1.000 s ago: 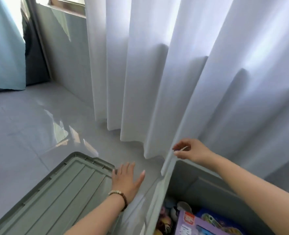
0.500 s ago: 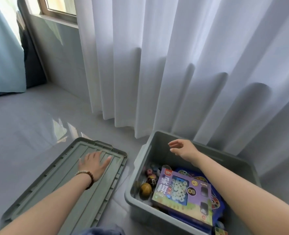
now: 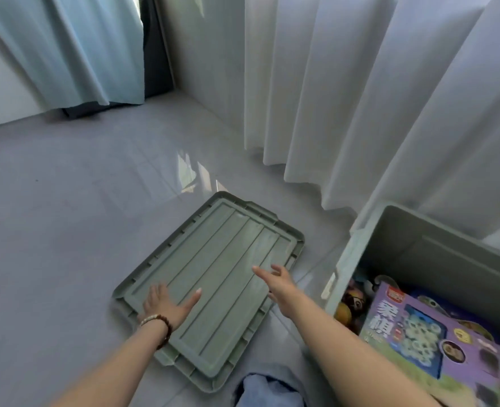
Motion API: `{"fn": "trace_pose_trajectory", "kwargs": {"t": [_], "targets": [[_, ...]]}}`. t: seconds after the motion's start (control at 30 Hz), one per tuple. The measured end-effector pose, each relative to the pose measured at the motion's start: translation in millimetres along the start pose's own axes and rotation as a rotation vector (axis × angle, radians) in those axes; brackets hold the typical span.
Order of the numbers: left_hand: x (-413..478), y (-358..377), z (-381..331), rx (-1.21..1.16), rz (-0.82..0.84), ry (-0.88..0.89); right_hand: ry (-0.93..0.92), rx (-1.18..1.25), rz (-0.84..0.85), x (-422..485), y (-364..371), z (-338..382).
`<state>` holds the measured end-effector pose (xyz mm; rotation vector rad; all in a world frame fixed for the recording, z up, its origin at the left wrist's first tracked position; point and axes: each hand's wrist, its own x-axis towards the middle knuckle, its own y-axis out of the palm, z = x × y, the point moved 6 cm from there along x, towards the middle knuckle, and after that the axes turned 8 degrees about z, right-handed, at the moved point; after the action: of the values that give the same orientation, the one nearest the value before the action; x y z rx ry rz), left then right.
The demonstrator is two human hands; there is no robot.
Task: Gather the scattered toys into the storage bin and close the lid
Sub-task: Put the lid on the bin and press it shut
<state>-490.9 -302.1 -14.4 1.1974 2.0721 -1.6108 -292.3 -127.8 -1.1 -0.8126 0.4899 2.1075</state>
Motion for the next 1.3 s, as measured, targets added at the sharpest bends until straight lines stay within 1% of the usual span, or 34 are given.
{"fn": "trace_pose_trajectory", "kwargs": {"t": [0.13, 0.2, 0.27, 0.3, 0.37, 0.5, 0.57, 0.67, 0.73, 0.83, 0.87, 0.93, 1.03, 1.13, 1.2, 1.27, 1.3], "targets": [[12, 30, 43, -0.124, 0.04, -0.134, 0.26, 0.002, -0.146, 33, 4, -90], [17, 48, 57, -0.192, 0.052, -0.166, 0.365, 0.053, -0.173, 40, 5, -120], [20, 66, 65, -0.248, 0.086, -0.193, 0.428, 0.186, -0.086, 47, 13, -142], [21, 75, 67, -0.264, 0.101, -0.206, 0.429, 0.209, -0.037, 53, 17, -150], [22, 88, 64, -0.271, 0.137, -0.213, 0.41, 0.227, -0.001, 72, 18, -167], [19, 100, 48, -0.358, 0.223, -0.17, 0.396, 0.302, 0.045, 59, 40, -143], [18, 106, 41, -0.338, 0.28, -0.14, 0.395, 0.366, 0.075, 59, 50, -141], [21, 110, 39, -0.33, 0.341, -0.099, 0.402, 0.393, 0.091, 59, 64, -142], [22, 108, 38, -0.348, 0.336, -0.078, 0.432, 0.372, 0.126, 44, 72, -134], [20, 102, 40, -0.346, 0.332, -0.088, 0.451, 0.361, 0.164, 50, 74, -143], [21, 101, 44, -0.303, 0.324, -0.104, 0.442, 0.32, 0.161, 48, 75, -141], [20, 99, 48, -0.136, 0.309, -0.114, 0.407, 0.319, 0.163, 50, 77, -139], [14, 85, 47, 0.11, 0.22, -0.063, 0.378, 0.361, 0.172, 51, 82, -133], [0, 60, 38, 0.164, 0.129, 0.026, 0.313, 0.425, 0.178, 47, 91, -107], [-10, 32, 26, 0.093, 0.077, 0.077, 0.23, 0.423, 0.221, 42, 104, -70], [-22, -7, 12, -0.12, 0.019, 0.128, 0.119, 0.384, 0.253, 31, 116, -24], [-29, -29, 3, -0.256, 0.002, 0.188, 0.069, 0.36, 0.259, 21, 122, 1]]}}
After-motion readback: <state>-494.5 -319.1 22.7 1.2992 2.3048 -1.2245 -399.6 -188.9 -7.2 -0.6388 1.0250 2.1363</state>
